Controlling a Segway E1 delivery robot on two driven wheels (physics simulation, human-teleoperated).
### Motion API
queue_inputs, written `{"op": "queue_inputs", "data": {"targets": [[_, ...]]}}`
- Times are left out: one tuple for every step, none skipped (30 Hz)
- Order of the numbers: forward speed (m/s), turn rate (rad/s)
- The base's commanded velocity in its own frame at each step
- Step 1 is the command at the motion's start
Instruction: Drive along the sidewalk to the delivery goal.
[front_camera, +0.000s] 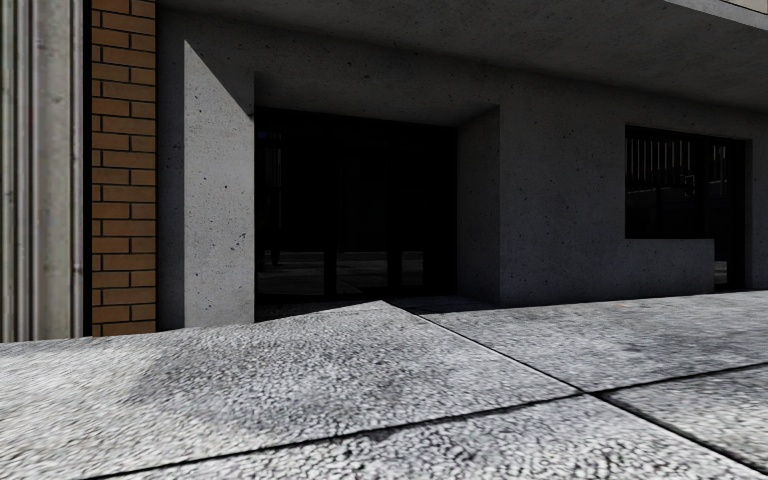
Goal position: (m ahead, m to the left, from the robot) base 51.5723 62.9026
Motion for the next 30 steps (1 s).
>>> {"op": "queue_inputs", "data": {"targets": [[0.00,0.00],[0.00,0.00],[0.00,0.00],[0.00,0.00],[0.00,0.00],[0.00,0.00],[0.00,0.00],[0.00,0.00],[0.00,0.00],[0.00,0.00],[0.00,0.00],[0.00,0.00],[0.00,0.00],[0.00,0.00],[0.00,0.00],[0.00,0.00],[0.00,0.00],[0.00,0.00],[0.00,0.00],[0.00,0.00],[0.00,0.00],[0.00,0.00],[0.00,0.00],[0.00,0.00],[0.00,0.00],[0.00,0.00],[0.00,0.00],[0.00,0.00],[0.00,0.00],[0.00,0.00]]}}
